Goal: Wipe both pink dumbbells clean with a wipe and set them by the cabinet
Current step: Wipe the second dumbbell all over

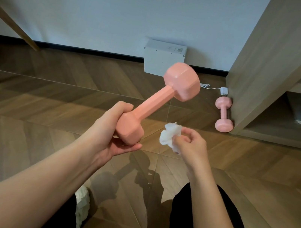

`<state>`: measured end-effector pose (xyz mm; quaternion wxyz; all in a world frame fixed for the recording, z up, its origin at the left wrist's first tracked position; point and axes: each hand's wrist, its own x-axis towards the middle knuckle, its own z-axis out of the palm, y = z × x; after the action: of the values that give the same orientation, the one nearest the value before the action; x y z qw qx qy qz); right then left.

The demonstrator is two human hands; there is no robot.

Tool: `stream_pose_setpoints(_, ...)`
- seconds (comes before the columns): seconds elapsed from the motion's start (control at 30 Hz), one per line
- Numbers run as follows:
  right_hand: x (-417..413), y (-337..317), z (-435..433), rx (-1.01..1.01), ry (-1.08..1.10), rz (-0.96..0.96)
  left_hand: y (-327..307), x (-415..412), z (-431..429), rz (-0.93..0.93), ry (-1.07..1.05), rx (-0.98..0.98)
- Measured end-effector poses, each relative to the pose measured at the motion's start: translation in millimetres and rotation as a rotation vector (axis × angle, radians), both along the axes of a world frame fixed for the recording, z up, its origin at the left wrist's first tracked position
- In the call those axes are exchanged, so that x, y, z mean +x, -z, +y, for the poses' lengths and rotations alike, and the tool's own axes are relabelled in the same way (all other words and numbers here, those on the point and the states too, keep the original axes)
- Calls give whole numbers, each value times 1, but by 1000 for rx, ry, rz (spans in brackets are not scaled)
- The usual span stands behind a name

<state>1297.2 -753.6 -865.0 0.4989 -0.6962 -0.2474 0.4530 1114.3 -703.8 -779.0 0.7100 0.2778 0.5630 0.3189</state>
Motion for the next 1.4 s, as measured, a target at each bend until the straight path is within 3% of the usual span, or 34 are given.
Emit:
stream_pose_setpoints(0.1, -7, 2, 1, 16, -31, -397, 2, 1, -1, 11, 15, -2)
stream_pose_setpoints(0.13, -10, 2, 1, 39, -56, -447, 3, 1, -1, 12, 24, -4)
stream_pose_setpoints(0.27, -12, 4, 2, -15, -186, -459, 5, 5, -5, 16, 46, -14)
stream_pose_setpoints(0.4, -15, -3, 2, 121, -242, -445, 5, 4, -6, -76, 96, -28)
stream_pose_setpoints(0.6, -23, -15, 0, 278, -147, -348, 2, 5, -4, -191, 131, -35)
stream_pose_setpoints(0.73, -24, -16, -3, 263, 5, -521, -1, 6, -5, -261, 169, -37)
stream_pose_setpoints(0.83, -24, -17, -2, 306, -2, -590, -2, 7, -8, -289, 177, -44)
stream_pose_setpoints(1.17, -22, -22, -3, 374, -64, -402, -3, 8, -12, -256, 150, -73)
stream_pose_setpoints(1.4, -18, -30, -3, 468, -107, -80, -7, 6, -10, -254, 139, -12)
